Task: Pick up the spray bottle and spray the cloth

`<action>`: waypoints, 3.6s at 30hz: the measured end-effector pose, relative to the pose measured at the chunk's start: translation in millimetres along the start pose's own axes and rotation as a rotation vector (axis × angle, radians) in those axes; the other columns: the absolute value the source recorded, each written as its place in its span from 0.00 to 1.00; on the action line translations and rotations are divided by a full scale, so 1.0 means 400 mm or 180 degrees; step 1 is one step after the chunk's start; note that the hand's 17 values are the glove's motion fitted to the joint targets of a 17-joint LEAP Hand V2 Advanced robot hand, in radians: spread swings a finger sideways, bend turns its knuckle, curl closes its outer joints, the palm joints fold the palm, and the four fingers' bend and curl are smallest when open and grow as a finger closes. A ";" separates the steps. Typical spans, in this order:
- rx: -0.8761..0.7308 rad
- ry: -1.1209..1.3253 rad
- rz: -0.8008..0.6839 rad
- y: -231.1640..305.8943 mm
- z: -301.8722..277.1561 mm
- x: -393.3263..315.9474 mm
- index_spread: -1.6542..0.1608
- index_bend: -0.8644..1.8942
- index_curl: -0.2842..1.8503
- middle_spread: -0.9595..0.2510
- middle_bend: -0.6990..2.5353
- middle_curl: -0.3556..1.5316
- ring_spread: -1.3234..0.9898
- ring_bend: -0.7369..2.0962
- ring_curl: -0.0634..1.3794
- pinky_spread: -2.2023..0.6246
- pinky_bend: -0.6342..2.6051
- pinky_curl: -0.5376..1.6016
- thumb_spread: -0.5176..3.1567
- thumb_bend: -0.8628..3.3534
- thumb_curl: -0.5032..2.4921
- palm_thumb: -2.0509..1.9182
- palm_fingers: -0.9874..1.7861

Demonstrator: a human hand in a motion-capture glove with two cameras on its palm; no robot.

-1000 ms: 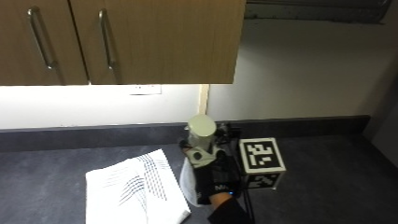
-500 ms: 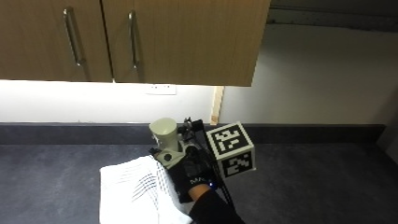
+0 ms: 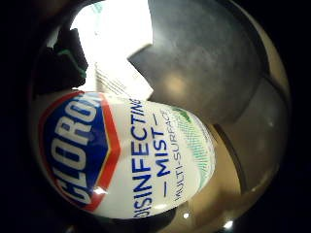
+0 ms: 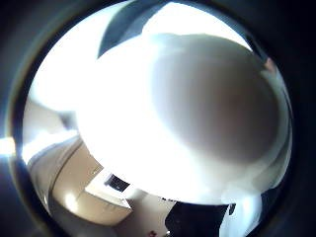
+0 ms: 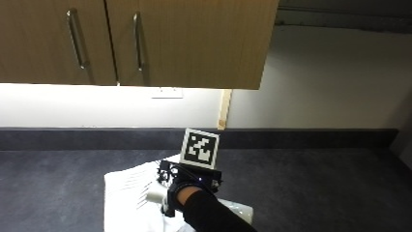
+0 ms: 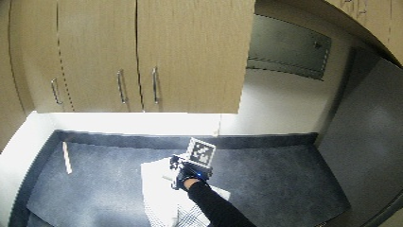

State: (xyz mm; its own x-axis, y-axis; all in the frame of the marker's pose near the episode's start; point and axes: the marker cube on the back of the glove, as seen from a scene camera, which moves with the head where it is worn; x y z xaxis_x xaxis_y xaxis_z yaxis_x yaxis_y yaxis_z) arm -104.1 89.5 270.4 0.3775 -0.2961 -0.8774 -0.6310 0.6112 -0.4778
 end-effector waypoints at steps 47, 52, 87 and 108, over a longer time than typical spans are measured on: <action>0.2074 -0.3739 -0.2609 0.149 -0.036 -0.074 0.83 0.37 0.37 0.81 0.31 0.50 0.56 0.38 0.41 0.80 0.26 0.46 0.30 0.20 0.39 0.82 0.71; 0.2017 -0.3741 -0.2792 0.153 -0.035 -0.165 0.83 0.37 0.37 0.81 0.31 0.50 0.56 0.37 0.41 0.80 0.26 0.46 0.30 0.20 0.39 0.82 0.71; 0.1907 -0.3759 -0.2310 -0.071 0.217 -0.054 0.82 0.37 0.37 0.80 0.31 0.51 0.54 0.37 0.42 0.79 0.25 0.46 0.30 0.20 0.39 0.81 0.70; 0.1692 -0.3395 -0.2196 -0.075 0.239 -0.067 0.76 0.34 0.36 0.82 0.27 0.48 0.57 0.34 0.43 0.82 0.27 0.46 0.35 0.19 0.38 0.78 0.46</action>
State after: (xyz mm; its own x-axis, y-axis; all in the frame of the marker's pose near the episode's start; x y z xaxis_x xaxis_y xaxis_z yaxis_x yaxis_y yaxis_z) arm -30.6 149.4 312.5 0.9900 -0.0974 0.1023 0.1363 0.8477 -0.5127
